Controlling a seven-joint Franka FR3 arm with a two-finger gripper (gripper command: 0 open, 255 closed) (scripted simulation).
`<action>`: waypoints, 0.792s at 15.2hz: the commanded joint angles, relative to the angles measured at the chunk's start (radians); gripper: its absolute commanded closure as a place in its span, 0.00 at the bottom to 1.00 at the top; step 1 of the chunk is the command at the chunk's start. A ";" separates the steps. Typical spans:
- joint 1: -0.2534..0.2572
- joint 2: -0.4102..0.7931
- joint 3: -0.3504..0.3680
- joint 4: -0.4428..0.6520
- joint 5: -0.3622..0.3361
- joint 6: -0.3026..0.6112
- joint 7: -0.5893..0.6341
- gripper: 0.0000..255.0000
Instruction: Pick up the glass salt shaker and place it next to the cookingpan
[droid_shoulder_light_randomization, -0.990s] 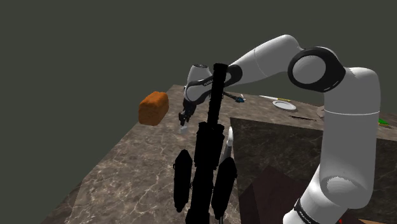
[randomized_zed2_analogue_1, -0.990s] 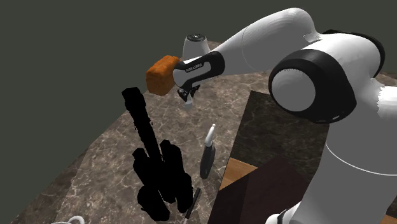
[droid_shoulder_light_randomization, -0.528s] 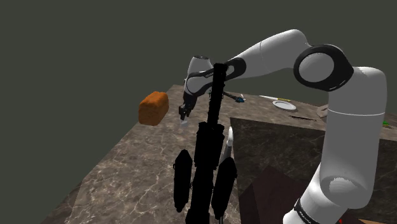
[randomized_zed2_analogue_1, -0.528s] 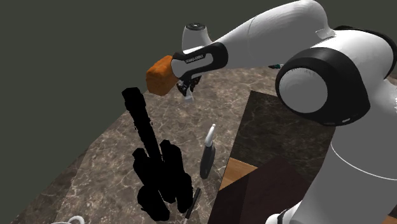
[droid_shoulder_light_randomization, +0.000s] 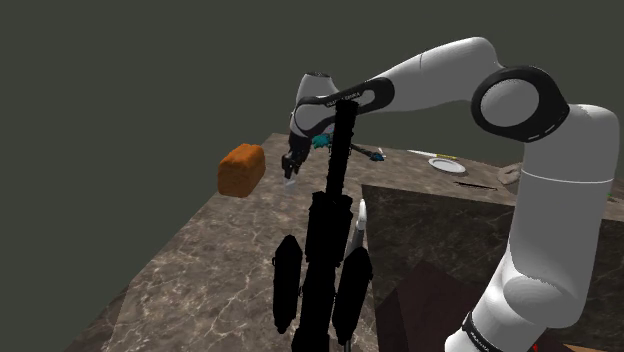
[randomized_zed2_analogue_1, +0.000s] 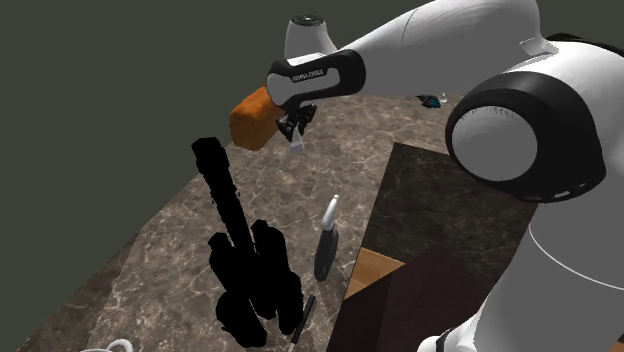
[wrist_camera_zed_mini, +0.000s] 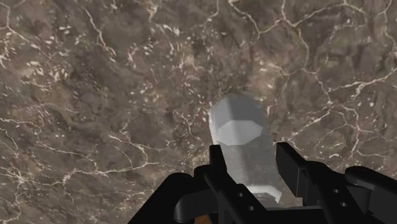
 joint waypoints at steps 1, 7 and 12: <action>-0.001 -0.006 0.000 0.022 0.001 -0.028 -0.001 1.00; -0.001 -0.026 0.000 0.076 0.001 -0.102 -0.001 1.00; -0.001 -0.037 0.000 0.128 0.002 -0.165 -0.001 1.00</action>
